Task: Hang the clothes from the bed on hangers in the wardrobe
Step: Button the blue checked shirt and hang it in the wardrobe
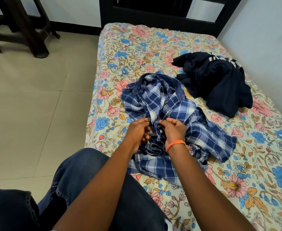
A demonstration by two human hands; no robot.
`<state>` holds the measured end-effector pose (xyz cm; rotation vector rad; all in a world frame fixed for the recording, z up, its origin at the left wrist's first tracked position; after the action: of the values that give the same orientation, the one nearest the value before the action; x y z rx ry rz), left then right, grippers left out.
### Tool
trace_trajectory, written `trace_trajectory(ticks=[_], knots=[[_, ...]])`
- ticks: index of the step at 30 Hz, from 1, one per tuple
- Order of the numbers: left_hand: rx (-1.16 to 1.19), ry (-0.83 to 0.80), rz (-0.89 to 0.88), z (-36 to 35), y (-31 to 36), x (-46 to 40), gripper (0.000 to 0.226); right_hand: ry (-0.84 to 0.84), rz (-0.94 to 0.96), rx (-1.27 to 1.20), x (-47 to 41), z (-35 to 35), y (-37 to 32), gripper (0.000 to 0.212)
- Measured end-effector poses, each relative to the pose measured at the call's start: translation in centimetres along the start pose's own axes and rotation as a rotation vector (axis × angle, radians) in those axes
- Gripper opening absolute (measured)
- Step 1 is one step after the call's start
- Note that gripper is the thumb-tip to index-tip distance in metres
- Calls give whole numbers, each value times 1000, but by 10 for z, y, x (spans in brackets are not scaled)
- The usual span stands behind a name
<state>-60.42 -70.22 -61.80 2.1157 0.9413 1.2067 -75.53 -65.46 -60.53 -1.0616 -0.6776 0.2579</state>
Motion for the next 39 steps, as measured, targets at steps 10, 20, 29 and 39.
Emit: trace_trajectory(ticks=[10, 20, 29, 39], knots=[[64, -45, -86, -4, 9, 17, 16, 83, 421, 90, 38, 17, -27, 23], [155, -97, -83, -4, 9, 20, 18, -29, 465, 51, 56, 10, -53, 24], [127, -39, -31, -5, -4, 6, 16, -89, 347, 96, 50, 1, -35, 22], [327, 47, 7, 9, -7, -7, 40, -75, 281, 61, 44, 1, -29, 22]])
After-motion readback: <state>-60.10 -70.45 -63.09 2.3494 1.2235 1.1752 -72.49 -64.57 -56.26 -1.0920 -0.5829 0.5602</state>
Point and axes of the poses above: each hand's wrist, its own x-axis away from the middle knuckle, its own z-axis out of the back of the hand, y = z × x, the point moved 8 cm from there along -x, towards the middle knuckle, and after that the axes turned 13 degrees about x, right-handed, at the moved point
